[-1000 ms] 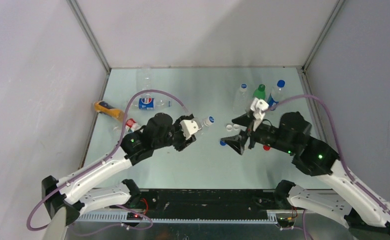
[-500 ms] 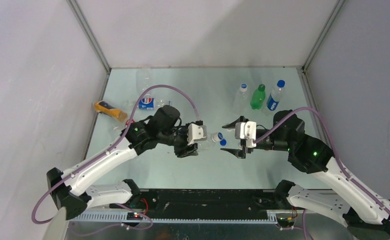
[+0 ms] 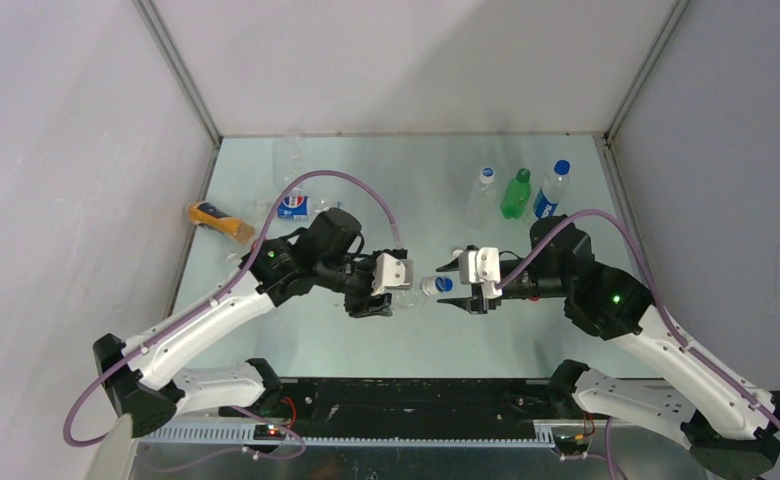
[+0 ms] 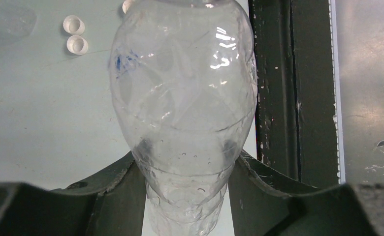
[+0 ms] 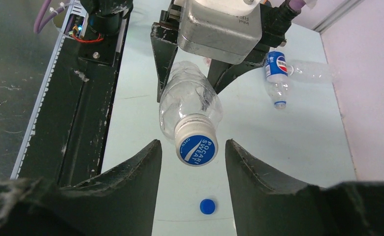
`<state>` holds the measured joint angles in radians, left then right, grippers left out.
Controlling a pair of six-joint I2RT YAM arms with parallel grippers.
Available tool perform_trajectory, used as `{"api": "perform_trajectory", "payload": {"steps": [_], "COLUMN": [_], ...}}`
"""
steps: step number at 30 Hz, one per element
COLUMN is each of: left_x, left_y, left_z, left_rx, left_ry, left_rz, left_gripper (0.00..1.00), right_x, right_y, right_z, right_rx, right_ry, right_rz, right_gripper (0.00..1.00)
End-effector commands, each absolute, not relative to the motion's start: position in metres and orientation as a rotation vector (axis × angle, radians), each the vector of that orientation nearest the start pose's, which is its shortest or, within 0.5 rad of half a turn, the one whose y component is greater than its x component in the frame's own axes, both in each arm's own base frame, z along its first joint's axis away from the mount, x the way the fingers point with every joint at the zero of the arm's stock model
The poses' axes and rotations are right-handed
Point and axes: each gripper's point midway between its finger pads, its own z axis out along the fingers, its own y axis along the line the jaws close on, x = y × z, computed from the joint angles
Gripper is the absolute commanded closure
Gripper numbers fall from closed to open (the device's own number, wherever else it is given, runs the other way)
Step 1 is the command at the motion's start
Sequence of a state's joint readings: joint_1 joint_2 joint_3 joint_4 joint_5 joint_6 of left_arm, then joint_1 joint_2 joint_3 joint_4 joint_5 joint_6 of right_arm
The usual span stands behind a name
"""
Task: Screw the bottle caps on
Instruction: Screw the bottle cap onto the plastic bottle.
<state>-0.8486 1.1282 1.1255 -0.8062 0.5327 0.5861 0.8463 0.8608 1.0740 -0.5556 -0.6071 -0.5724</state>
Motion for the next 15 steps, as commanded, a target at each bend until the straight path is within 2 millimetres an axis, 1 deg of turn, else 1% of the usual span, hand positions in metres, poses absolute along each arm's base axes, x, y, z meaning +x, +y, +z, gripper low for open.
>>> {"api": "perform_trajectory", "payload": {"steps": [1, 5, 6, 10, 11, 12, 13, 15], "left_x": [0.138, 0.140, 0.142, 0.149, 0.152, 0.155, 0.159, 0.170], "left_y": [-0.271, -0.272, -0.272, -0.275, -0.275, -0.277, -0.276, -0.276], "left_z": [0.234, 0.238, 0.240, 0.248, 0.250, 0.254, 0.254, 0.258], "left_rx": [1.764, 1.753, 1.747, 1.706, 1.695, 1.668, 1.648, 1.574], "left_ry": [1.514, 1.499, 1.495, 1.486, 1.486, 1.479, 1.485, 1.490], "left_rz": [-0.784, -0.770, -0.765, -0.730, -0.711, -0.701, -0.672, -0.613], "left_gripper": [1.00, 1.00, 1.00, 1.00, 1.00, 1.00, 1.00, 1.00], "right_x": [0.123, 0.125, 0.125, 0.126, 0.126, 0.127, 0.128, 0.132], "right_y": [0.269, 0.271, 0.271, 0.272, 0.273, 0.274, 0.274, 0.275], "right_z": [0.317, 0.314, 0.314, 0.310, 0.310, 0.309, 0.307, 0.302], "right_rx": [-1.546, -1.550, -1.549, -1.542, -1.530, -1.523, -1.504, -1.455], "right_ry": [1.112, 1.123, 1.127, 1.161, 1.178, 1.199, 1.236, 1.326], "right_rz": [0.786, 0.789, 0.789, 0.808, 0.820, 0.827, 0.840, 0.855], "right_gripper": [0.49, 0.57, 0.60, 0.70, 0.75, 0.78, 0.87, 0.96]}}
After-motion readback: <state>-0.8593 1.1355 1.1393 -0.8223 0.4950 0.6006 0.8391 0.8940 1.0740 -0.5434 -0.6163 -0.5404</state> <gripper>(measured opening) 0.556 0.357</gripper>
